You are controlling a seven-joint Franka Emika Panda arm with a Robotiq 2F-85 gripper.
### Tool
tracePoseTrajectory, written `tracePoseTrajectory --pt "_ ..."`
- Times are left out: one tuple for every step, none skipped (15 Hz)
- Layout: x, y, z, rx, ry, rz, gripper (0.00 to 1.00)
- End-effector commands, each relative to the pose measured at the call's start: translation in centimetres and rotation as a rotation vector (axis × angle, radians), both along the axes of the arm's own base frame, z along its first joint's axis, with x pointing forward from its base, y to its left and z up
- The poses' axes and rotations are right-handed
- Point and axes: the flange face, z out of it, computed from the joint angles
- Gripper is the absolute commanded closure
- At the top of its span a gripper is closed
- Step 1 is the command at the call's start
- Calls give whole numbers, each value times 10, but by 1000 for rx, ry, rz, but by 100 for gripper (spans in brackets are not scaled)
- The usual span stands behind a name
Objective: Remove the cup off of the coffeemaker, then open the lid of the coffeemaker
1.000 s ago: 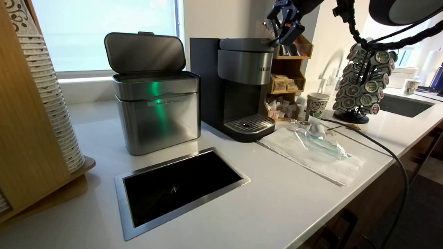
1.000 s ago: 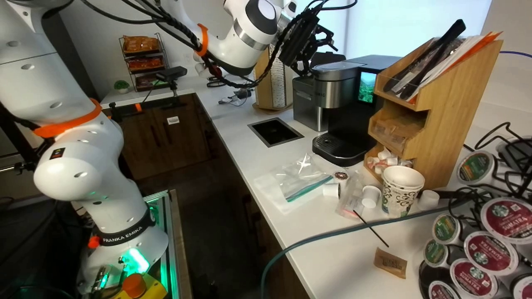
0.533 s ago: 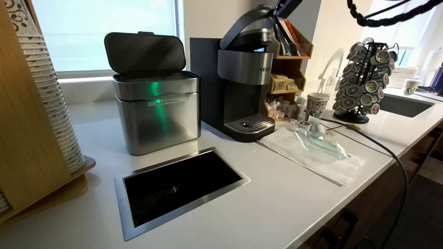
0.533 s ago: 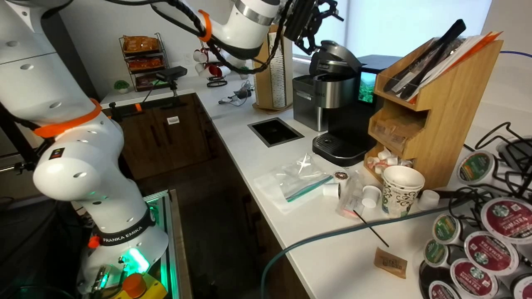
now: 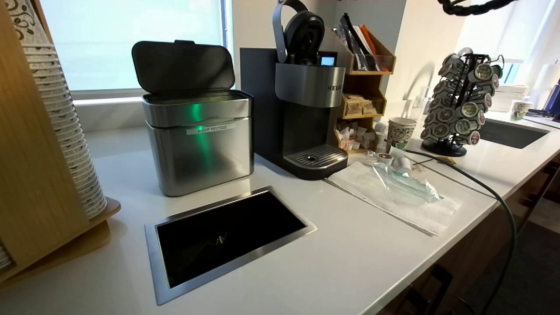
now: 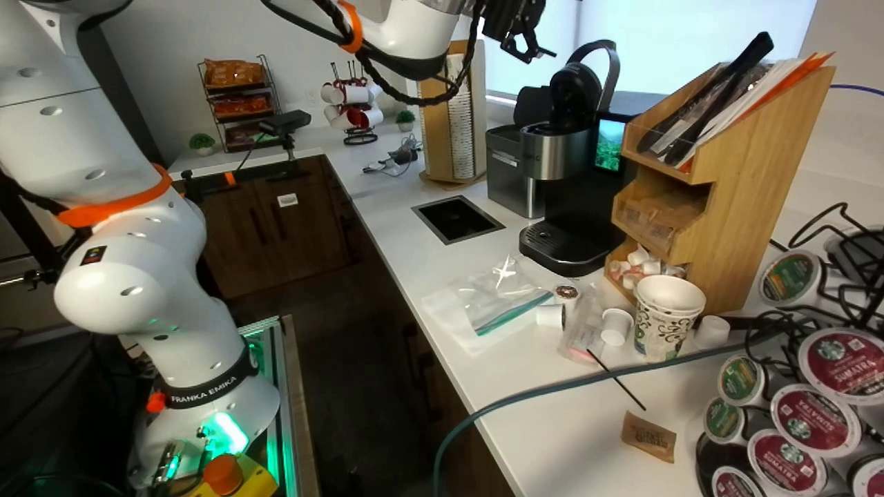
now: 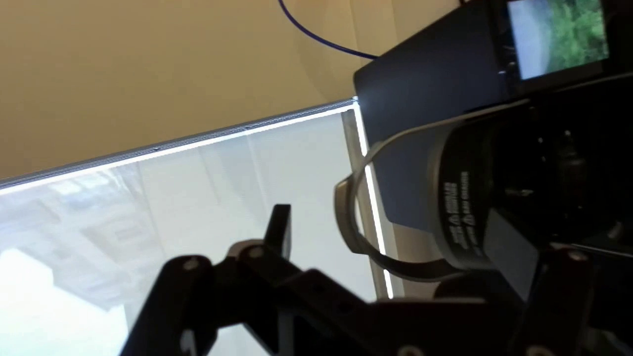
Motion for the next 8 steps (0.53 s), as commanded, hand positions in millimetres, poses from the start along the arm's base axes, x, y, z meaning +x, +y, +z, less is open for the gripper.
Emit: tracePoseTrajectory --pt "-56 16 -32 49 97 43 0" --pt "-70 18 -34 57 106 65 0" --pt "-87 20 -34 70 108 88 0" --pt "-100 23 -33 78 120 112 0" --pt "-114 23 -30 74 135 117 0" --pt "-126 17 -23 78 136 102 0" --pt "-90 27 -26 74 116 105 0" --pt "-103 24 -22 76 114 106 0"
